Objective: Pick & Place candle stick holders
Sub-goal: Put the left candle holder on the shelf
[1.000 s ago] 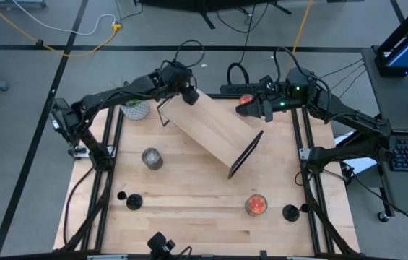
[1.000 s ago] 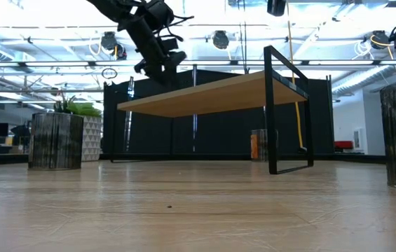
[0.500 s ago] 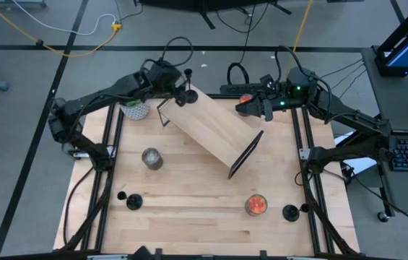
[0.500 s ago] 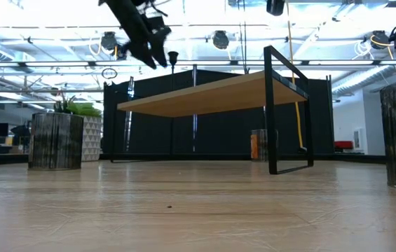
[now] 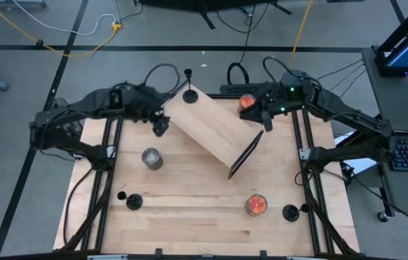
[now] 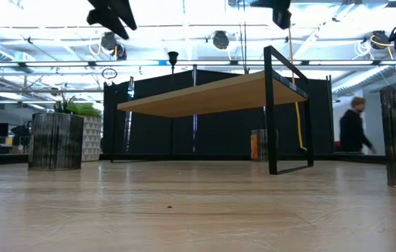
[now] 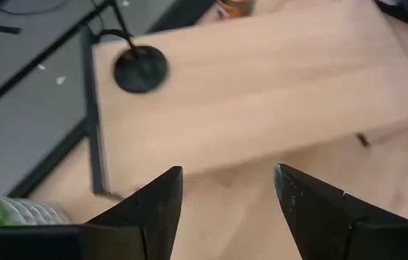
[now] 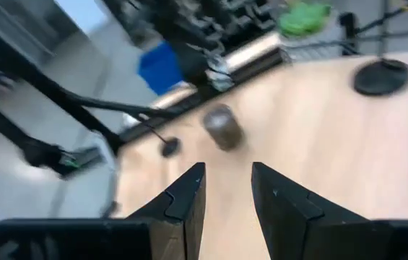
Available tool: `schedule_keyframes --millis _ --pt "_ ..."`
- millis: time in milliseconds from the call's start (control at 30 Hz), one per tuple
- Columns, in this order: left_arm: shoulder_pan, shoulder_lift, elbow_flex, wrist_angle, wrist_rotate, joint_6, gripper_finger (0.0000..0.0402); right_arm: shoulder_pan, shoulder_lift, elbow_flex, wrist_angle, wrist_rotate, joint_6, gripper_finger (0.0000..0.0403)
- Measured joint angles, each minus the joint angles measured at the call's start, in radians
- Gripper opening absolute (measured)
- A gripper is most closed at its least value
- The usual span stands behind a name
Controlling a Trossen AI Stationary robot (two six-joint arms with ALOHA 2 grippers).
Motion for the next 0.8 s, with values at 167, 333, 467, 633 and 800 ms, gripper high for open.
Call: schedule_keyframes --millis 167,333,467,633,800 --pt "-0.101 -0.042 0.000 -0.096 -0.001 -0.146 0.0216 0.000 -0.019 0.000 -0.107 0.131 -0.127 0.0105" --pt "-0.205 -0.063 0.000 -0.196 -0.004 -0.327 0.0211 0.000 -0.055 0.000 -0.173 0.216 -0.218 0.0105" --pt "-0.286 -0.069 0.000 -0.269 0.000 -0.459 0.0211 0.001 -0.101 0.000 -0.201 0.272 -0.234 0.0105" --pt "-0.379 -0.077 0.000 -0.355 0.001 -0.601 0.0211 0.001 -0.196 -0.070 -0.153 0.348 -0.230 0.0105" --pt "-0.456 -0.098 0.000 -0.416 0.001 -0.734 0.0211 0.001 -0.326 -0.236 -0.014 0.371 -0.176 0.0105"
